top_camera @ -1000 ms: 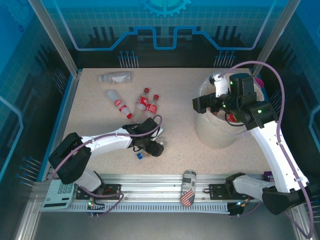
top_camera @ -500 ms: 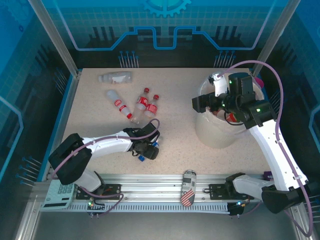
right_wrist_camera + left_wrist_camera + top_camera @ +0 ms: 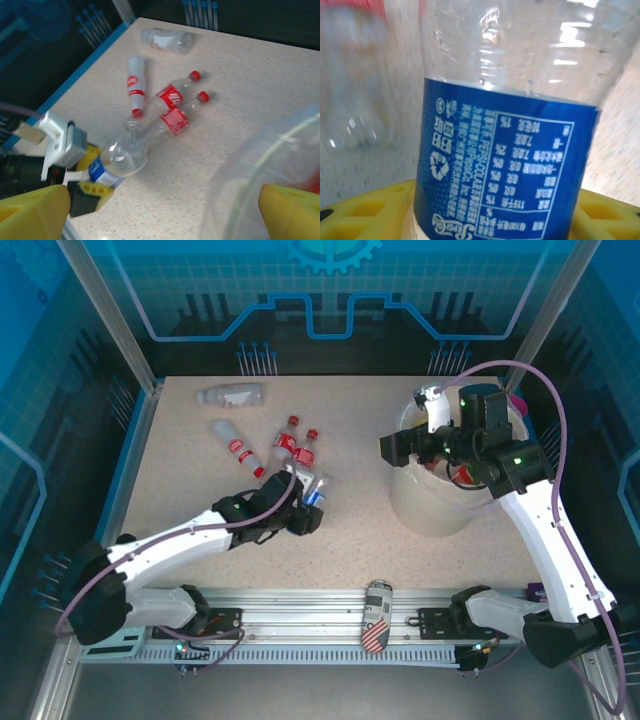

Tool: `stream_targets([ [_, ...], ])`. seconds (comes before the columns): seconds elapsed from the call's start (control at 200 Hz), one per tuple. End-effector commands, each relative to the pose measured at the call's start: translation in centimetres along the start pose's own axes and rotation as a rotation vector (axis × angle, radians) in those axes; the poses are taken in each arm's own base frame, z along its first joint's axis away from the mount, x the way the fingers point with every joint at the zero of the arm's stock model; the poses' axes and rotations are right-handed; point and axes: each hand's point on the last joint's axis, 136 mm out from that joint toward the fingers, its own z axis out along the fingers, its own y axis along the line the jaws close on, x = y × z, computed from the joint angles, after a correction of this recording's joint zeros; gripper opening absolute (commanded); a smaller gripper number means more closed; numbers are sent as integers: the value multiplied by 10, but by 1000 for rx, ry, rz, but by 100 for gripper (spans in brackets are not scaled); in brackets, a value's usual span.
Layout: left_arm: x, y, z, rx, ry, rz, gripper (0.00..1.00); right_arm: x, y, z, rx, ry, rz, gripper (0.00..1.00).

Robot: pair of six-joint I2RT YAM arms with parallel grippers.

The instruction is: Put the plastic bottles in the bin

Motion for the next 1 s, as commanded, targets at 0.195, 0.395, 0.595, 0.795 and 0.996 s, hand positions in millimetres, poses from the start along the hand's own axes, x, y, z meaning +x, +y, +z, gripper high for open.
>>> stream_targets([
  [0.195,-95,-42,-30,240,-371,-9,57,-8,44,23,-191,7,-61,97],
  [0.395,-98,-60,-31,344,-387,-1,58,-12,59,50,-282,23,-41,97],
  [0.595,-99,-72,-28,410,-392,16,59,-12,65,76,-340,50,2,95],
  [0.795,-104,-77,-28,430,-414,32,59,-7,60,92,-328,78,21,87],
  [0.996,-103,-73,-25,409,-410,30,59,-10,58,92,-317,67,23,61],
])
